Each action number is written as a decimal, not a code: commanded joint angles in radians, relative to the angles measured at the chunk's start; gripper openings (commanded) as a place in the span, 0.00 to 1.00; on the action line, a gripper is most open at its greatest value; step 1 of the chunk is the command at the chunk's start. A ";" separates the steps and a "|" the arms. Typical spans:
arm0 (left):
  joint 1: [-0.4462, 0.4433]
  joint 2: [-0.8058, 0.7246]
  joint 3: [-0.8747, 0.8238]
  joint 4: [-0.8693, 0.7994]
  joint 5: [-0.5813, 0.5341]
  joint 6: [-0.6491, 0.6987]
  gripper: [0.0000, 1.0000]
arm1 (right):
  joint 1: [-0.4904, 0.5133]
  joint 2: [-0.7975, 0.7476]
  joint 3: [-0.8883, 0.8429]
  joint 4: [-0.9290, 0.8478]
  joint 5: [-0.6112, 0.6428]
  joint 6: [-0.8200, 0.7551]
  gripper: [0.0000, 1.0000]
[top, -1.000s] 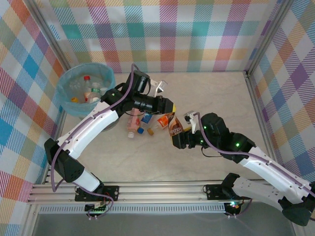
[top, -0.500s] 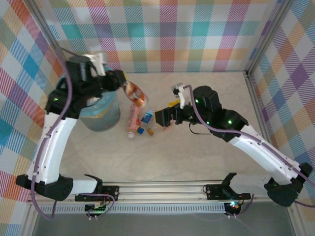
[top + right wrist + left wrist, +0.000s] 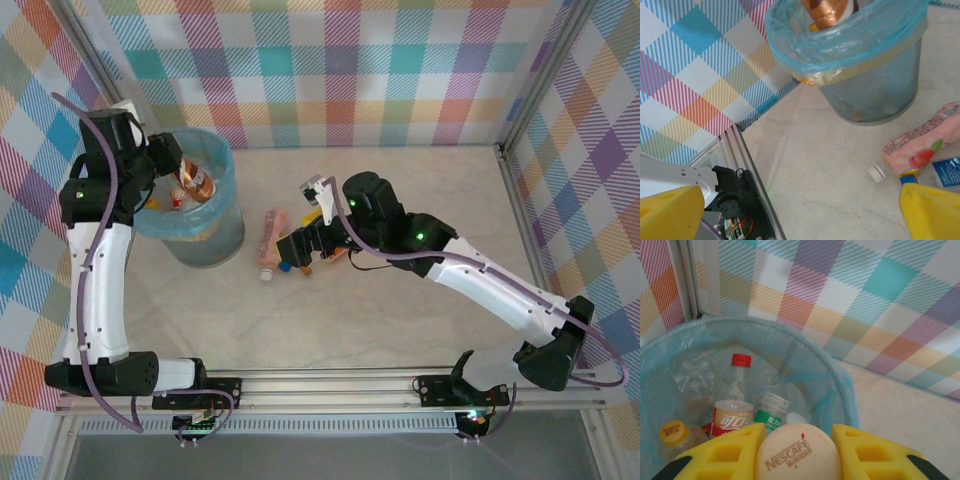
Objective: Put the plastic bottles in the bin
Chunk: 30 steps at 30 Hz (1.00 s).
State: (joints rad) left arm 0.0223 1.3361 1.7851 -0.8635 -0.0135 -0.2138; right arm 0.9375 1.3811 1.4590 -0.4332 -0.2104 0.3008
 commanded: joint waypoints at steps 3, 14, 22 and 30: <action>0.010 0.032 -0.110 0.052 -0.002 0.033 0.00 | 0.007 -0.028 -0.043 0.008 0.024 0.008 1.00; 0.014 0.090 -0.295 0.143 0.106 0.160 0.01 | 0.007 -0.012 -0.039 -0.002 0.049 0.007 1.00; 0.014 0.114 -0.404 0.179 0.114 0.226 0.08 | 0.007 0.021 -0.028 -0.008 0.039 0.024 1.00; 0.014 0.167 -0.284 0.101 0.112 0.221 0.27 | 0.008 0.035 -0.005 -0.032 0.036 0.021 1.00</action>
State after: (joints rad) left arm 0.0288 1.4479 1.5127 -0.5388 0.1005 -0.0246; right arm 0.9421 1.4162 1.4193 -0.4580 -0.1658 0.3130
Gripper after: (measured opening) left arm 0.323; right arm 0.997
